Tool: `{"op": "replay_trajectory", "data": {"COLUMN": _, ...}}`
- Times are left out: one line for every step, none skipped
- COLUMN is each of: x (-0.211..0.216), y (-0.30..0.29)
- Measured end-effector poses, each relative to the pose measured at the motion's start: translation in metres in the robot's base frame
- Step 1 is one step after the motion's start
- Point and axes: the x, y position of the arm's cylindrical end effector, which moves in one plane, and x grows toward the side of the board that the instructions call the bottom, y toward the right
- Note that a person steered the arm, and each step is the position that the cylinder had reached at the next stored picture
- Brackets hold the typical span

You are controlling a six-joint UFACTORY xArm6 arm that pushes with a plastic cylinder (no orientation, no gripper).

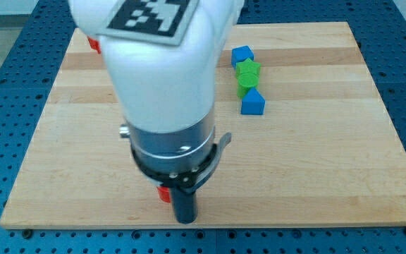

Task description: Slide the circle towards the center left

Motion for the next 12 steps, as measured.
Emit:
{"op": "replay_trajectory", "data": {"x": -0.006, "y": -0.021}}
{"op": "replay_trajectory", "data": {"x": -0.025, "y": -0.025}}
{"op": "replay_trajectory", "data": {"x": -0.040, "y": -0.025}}
{"op": "replay_trajectory", "data": {"x": -0.061, "y": -0.025}}
{"op": "replay_trajectory", "data": {"x": -0.073, "y": -0.015}}
{"op": "replay_trajectory", "data": {"x": -0.078, "y": 0.009}}
{"op": "replay_trajectory", "data": {"x": -0.086, "y": 0.014}}
{"op": "replay_trajectory", "data": {"x": -0.089, "y": -0.013}}
{"op": "replay_trajectory", "data": {"x": -0.094, "y": -0.046}}
{"op": "replay_trajectory", "data": {"x": -0.098, "y": -0.047}}
{"op": "replay_trajectory", "data": {"x": -0.101, "y": -0.028}}
{"op": "replay_trajectory", "data": {"x": -0.114, "y": -0.029}}
